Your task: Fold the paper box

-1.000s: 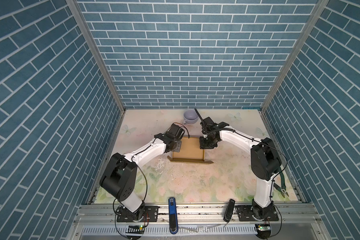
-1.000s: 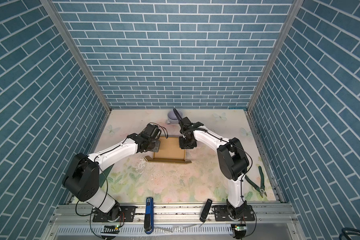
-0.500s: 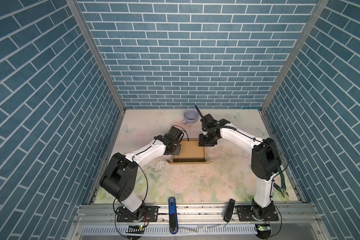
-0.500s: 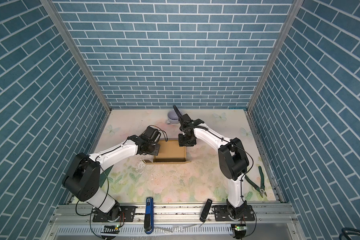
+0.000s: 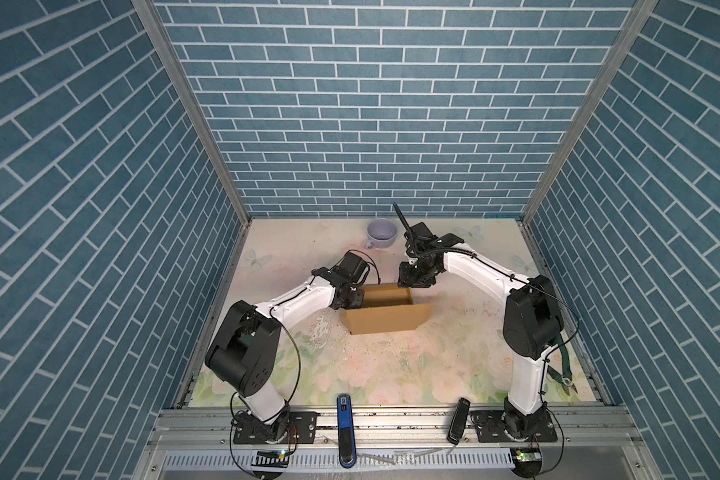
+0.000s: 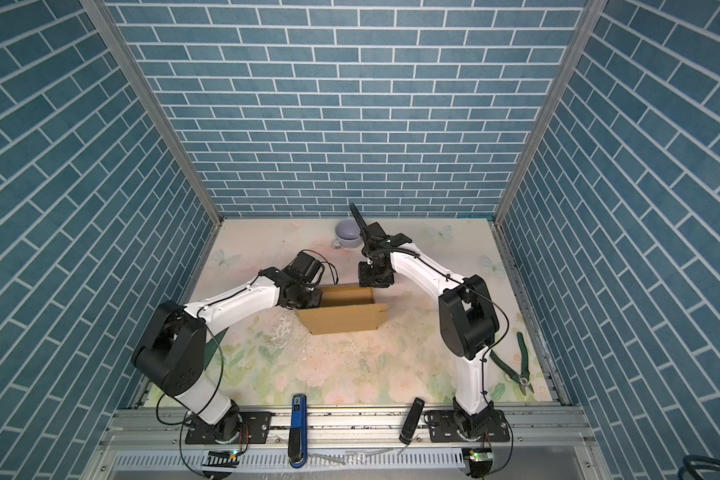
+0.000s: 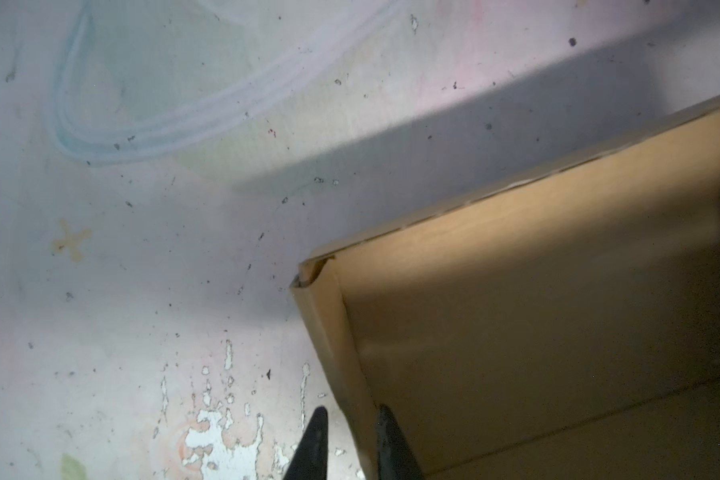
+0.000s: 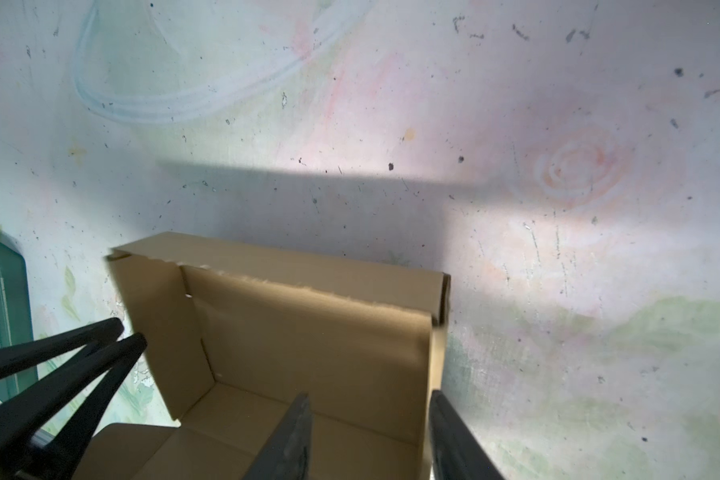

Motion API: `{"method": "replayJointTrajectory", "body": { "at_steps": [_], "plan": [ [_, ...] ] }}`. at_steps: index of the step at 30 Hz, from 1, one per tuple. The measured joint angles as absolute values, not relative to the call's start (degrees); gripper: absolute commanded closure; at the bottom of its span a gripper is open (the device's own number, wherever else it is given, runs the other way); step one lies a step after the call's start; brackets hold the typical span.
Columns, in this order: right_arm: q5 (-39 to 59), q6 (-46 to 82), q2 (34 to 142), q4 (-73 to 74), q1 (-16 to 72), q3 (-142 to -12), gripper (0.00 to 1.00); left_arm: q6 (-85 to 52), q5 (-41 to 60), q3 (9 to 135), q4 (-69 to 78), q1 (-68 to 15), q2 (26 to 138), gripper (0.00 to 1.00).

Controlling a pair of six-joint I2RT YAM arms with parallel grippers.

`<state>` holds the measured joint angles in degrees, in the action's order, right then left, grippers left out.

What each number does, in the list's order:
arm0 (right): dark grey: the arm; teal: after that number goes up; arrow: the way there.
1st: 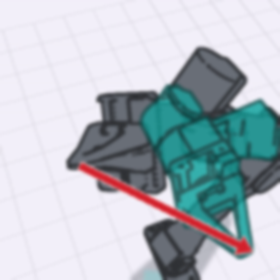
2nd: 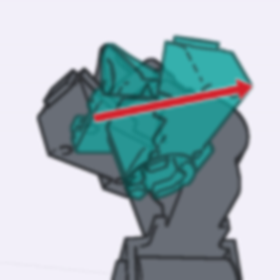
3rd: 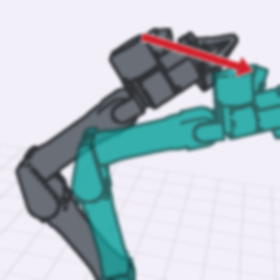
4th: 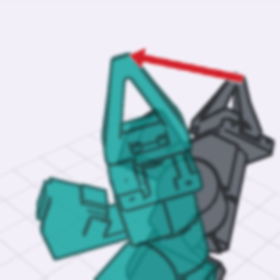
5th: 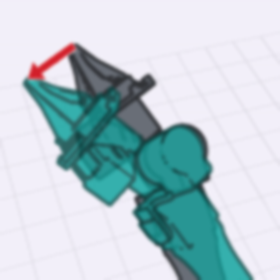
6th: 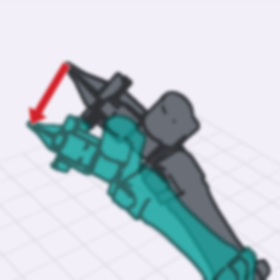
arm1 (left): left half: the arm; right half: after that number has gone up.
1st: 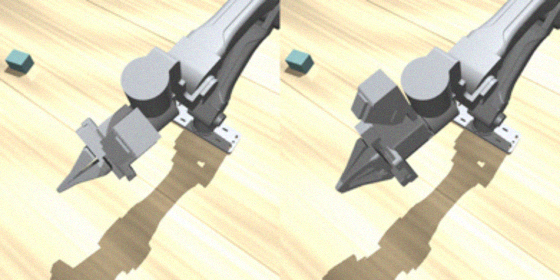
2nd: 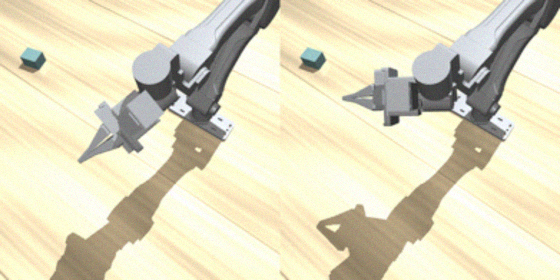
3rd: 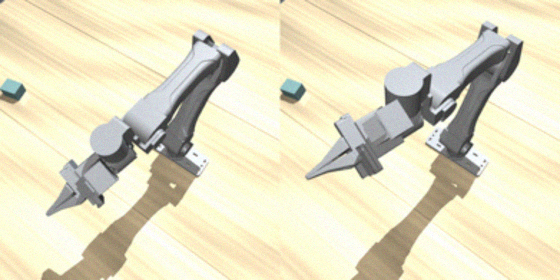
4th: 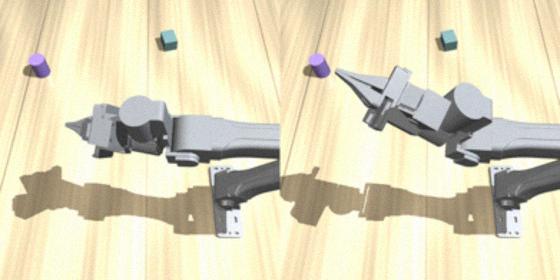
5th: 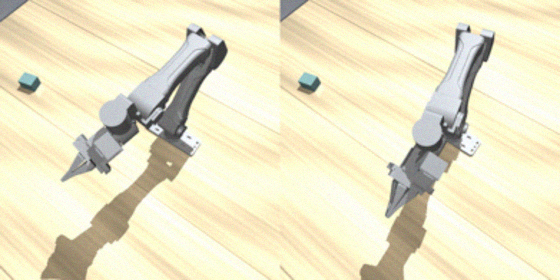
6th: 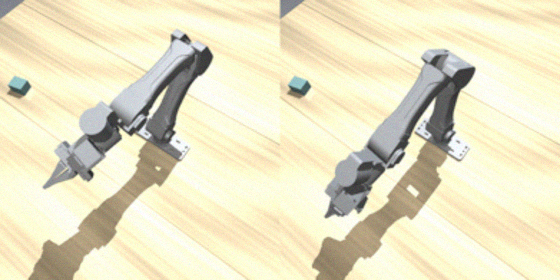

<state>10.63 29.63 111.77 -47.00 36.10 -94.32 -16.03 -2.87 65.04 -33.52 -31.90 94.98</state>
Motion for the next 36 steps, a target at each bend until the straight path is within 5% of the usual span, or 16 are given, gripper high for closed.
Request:
{"method": "replayJointTrajectory", "body": {
  "at_steps": [18, 27, 32, 36],
  "plan": [
    [11.3, 28.3, 109.5, -45.4, 32.8, -92.4, 0.53, -15.6, -4.5, 76.9, -39.3, -26.0, 94.3, 0.64],
    [12.3, 27.7, 99.6, -43.9, 24.3, -86.9, 0.55, -19.3, -7.9, 80.8, -47.1, -23.0, 81.3, 0.62],
    [13.4, 25.9, 95.9, -42.6, 23.5, -83.5, 0.57, -25.8, -10.3, 77.2, -53.1, -26.3, 72.3, 0.63],
    [15.2, 25.2, 94.0, -41.0, 23.5, -78.9, 0.60, -33.3, -14.5, 74.6, -59.3, -36.8, 69.5, 0.63]
  ]
}}
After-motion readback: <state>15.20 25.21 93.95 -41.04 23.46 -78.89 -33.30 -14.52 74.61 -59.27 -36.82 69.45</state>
